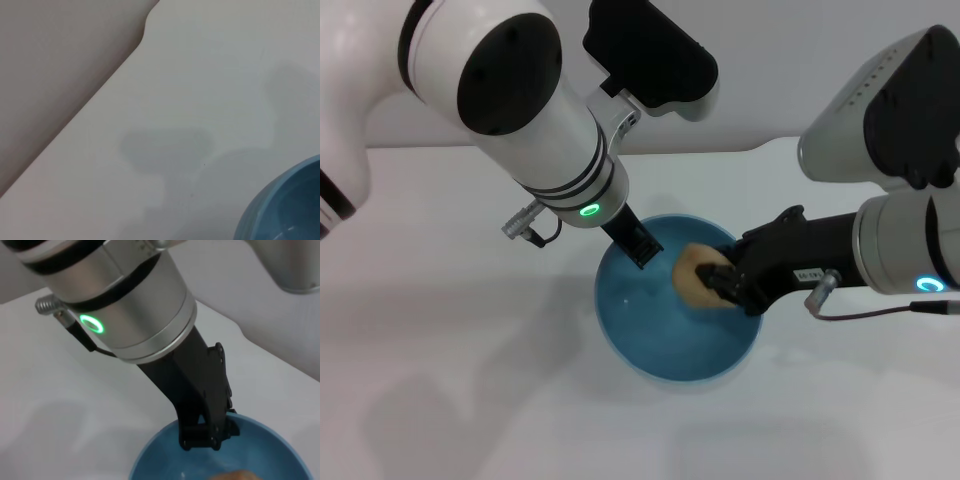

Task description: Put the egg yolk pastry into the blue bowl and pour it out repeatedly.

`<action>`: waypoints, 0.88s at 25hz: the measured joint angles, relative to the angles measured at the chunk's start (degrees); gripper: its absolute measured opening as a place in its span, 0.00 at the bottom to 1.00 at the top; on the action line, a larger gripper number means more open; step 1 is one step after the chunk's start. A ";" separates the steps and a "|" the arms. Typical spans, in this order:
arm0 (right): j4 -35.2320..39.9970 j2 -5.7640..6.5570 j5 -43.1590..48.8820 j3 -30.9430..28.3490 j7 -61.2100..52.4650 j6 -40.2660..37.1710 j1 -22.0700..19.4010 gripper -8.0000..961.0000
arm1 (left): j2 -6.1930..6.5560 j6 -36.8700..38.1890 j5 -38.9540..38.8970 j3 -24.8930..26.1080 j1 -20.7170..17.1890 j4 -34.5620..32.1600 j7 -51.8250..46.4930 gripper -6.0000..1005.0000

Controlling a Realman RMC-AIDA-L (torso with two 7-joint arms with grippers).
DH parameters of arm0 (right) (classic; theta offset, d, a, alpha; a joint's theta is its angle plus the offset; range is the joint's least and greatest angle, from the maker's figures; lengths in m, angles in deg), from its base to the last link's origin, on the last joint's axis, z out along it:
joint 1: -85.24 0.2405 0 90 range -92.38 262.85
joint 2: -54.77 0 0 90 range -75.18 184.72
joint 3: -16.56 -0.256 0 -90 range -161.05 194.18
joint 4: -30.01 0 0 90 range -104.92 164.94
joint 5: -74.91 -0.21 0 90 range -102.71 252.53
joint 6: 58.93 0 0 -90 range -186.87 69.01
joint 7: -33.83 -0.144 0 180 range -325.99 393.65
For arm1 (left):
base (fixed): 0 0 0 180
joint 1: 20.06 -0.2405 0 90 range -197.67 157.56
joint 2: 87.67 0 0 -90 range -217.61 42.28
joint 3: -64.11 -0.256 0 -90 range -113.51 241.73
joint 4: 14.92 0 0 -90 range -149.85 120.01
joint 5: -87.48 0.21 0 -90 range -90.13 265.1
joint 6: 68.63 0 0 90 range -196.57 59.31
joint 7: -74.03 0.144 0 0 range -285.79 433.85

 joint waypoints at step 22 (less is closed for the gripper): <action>2.71 -0.23 0.59 -21.85 -2.15 0.23 -5.54 0.63 | 0.48 13.14 0.43 -0.32 -4.76 0.51 0.09 0.01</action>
